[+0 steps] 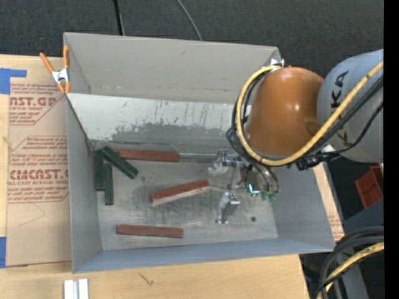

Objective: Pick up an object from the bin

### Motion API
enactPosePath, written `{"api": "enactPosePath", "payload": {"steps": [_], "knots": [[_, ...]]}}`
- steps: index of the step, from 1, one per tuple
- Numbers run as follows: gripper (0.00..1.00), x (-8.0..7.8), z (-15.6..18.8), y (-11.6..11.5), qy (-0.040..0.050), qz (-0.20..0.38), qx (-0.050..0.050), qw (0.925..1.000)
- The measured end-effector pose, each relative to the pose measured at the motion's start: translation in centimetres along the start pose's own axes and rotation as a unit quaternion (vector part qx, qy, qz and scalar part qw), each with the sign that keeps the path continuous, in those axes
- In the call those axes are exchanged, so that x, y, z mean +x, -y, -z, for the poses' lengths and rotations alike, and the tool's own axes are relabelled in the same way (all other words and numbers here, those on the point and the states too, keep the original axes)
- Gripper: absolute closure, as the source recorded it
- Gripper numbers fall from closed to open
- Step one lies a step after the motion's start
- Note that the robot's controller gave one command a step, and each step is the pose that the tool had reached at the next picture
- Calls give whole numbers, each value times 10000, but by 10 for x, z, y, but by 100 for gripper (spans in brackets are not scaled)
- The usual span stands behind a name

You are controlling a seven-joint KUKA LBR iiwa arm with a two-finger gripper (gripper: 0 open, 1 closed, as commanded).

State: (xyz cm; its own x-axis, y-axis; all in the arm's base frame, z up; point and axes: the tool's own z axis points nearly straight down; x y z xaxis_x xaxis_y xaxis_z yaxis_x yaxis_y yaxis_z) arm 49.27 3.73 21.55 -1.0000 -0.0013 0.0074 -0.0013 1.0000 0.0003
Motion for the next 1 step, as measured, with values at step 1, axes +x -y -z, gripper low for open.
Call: {"api": "enactPosePath", "payload": {"steps": [1], "knots": [[0, -2, 4, 0, 40, -3, -3, 10000]]}}
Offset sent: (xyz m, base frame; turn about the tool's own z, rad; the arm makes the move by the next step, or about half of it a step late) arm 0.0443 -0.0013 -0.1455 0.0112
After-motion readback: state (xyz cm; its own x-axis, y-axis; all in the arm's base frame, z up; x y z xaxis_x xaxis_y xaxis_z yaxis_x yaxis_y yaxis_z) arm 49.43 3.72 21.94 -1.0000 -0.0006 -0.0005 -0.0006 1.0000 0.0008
